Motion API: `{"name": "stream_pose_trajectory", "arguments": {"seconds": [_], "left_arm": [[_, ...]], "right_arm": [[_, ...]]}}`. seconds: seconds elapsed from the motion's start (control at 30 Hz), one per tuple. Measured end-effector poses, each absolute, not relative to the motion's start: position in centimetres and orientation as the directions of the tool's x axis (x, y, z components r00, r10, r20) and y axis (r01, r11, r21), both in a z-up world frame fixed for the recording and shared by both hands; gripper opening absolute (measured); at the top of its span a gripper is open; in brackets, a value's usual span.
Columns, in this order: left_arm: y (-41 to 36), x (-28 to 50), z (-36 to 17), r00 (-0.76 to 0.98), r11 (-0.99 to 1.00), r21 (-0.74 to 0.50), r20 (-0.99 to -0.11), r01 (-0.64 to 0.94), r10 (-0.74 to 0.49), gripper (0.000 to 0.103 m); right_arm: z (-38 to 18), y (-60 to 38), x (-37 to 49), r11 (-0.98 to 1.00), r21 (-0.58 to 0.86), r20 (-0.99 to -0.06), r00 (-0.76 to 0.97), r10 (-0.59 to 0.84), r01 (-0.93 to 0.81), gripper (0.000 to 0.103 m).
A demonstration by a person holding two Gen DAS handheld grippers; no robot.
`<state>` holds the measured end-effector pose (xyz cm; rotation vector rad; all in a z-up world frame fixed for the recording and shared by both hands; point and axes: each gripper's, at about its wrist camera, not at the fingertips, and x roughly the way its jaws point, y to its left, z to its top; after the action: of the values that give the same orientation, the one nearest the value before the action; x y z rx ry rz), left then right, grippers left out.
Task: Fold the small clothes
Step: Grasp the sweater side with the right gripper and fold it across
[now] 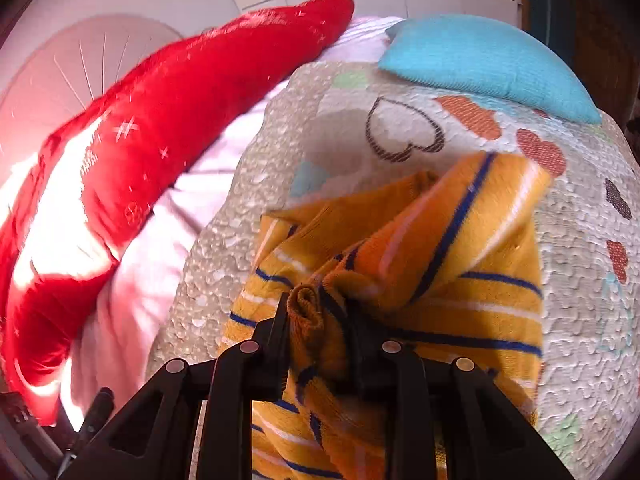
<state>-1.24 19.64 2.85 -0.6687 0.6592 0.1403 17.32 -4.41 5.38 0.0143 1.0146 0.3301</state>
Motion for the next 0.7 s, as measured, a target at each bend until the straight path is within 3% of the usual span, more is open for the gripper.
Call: {"name": "stream_pose_trajectory", "arguments": {"seconds": [0.03,0.1,0.13,0.17,0.43,0.7], "left_arm": [[20.2,-1.3,2.6,0.789,0.773,-0.539,-0.608,-0.334,-0.083,0.067],[20.9,-1.3,2.4,0.789,0.76,-0.549,-0.609,-0.348,-0.078,0.067],[21.2,-1.4,2.4,0.79,0.756,-0.554,-0.607,-0.35,-0.08,0.067],[21.3,-1.4,2.4,0.792,0.753,-0.558,-0.605,-0.349,-0.082,0.067],[21.1,-1.2,2.3,0.789,0.753,-0.563,-0.607,-0.34,-0.097,0.067],[20.5,-1.0,2.3,0.785,0.757,-0.568,-0.607,-0.323,-0.121,0.067]], "right_arm": [[4.2,-2.9,17.4,0.955,0.119,-0.846,0.475,0.241,-0.272,0.029],[2.9,-0.6,17.2,0.95,0.067,-0.854,0.474,0.212,-0.304,0.047],[2.8,0.1,17.1,0.941,0.068,-0.851,0.473,0.228,-0.331,0.069],[3.0,0.7,16.9,0.931,0.083,-0.85,0.463,0.253,-0.356,0.081],[7.8,-2.0,15.8,0.836,0.357,-0.769,0.377,0.516,-0.417,0.081],[9.5,-8.8,10.7,0.908,0.153,-0.739,0.565,0.367,-0.39,0.081]]}}
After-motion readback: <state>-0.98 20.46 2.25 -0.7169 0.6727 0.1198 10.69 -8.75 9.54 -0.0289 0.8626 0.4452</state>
